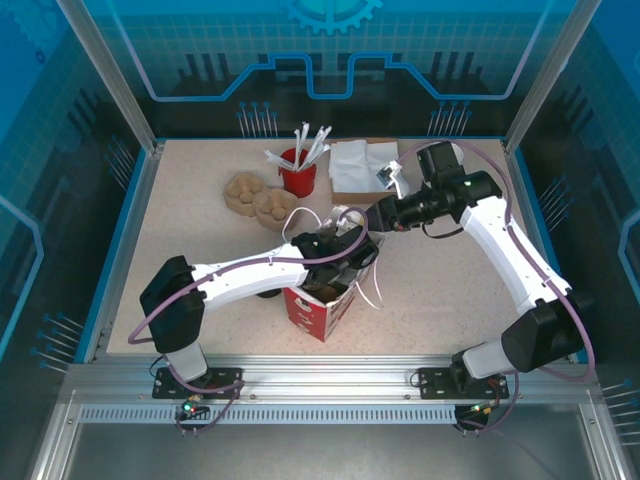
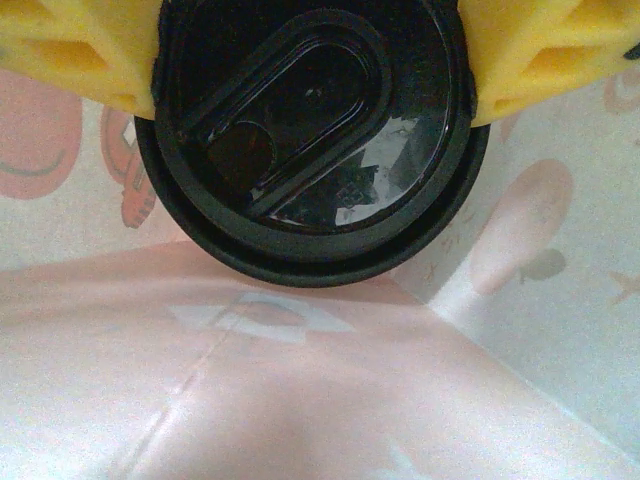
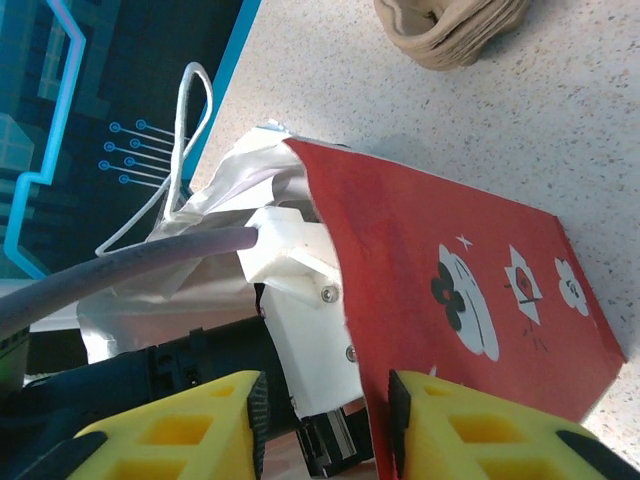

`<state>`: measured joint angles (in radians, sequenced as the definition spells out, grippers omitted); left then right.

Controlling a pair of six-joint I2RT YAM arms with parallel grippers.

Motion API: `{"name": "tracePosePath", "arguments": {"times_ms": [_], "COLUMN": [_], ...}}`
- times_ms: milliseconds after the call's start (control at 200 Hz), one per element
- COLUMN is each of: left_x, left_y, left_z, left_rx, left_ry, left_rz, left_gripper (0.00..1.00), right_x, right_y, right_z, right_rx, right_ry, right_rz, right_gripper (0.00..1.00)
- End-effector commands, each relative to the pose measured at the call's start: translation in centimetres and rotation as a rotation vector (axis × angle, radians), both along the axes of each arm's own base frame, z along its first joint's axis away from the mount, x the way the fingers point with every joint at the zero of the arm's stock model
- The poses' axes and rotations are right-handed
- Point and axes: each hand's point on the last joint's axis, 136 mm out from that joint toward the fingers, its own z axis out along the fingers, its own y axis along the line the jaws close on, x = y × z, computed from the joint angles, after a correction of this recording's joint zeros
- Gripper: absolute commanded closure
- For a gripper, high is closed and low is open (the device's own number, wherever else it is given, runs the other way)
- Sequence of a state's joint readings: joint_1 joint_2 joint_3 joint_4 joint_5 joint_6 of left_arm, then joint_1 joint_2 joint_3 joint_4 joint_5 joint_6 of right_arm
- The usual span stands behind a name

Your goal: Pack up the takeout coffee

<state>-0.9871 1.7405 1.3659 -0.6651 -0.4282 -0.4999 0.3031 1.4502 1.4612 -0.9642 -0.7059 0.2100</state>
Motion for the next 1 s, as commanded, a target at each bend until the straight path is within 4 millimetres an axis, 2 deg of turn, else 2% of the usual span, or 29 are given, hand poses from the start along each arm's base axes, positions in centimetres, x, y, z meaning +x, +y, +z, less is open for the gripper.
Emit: {"name": "tracePosePath", "arguments": {"times_ms": [0,250,425,535,700,996], "left_x": [-1.2,-1.3,-1.3,-1.1,-0.9,-0.8], "left_y": [0.3,0.3,0.2,0.0,-0.6,-1.6], "left_z": [-3.6,-4.8,-5.8,-6.3,-6.7,-7.8], "left_rx": [0.036,0.032,0.036,0.043,0.047,0.06], "left_ry": [0.125,0.173,0.22,0.25,0.289,0.337], "left_rz": [0.008,0.019,0.033,0.045,0.058,0.07], "left_gripper": [0.38,0.38,0.38,0.38,0.38,0.38], "right_x": [0.6,2.5,1.9,0.6,-1.8,-4.2], "right_y": [-1.4,-6.6,-9.1,-9.7,-9.4,-8.8], "right_z": [1.8,4.1,4.9,3.9,1.7,-0.2], "right_rx": [-0.008,-0.026,-0.018,-0.016,0.022,0.018], "right_ry": [0.006,0.001,0.038,0.127,0.256,0.319], "right_rz": [-0.056,-0.28,-0.433,-0.53,-0.621,-0.646], "right_gripper": [0.6,0.59,0.6,0.6,0.62,0.62]}}
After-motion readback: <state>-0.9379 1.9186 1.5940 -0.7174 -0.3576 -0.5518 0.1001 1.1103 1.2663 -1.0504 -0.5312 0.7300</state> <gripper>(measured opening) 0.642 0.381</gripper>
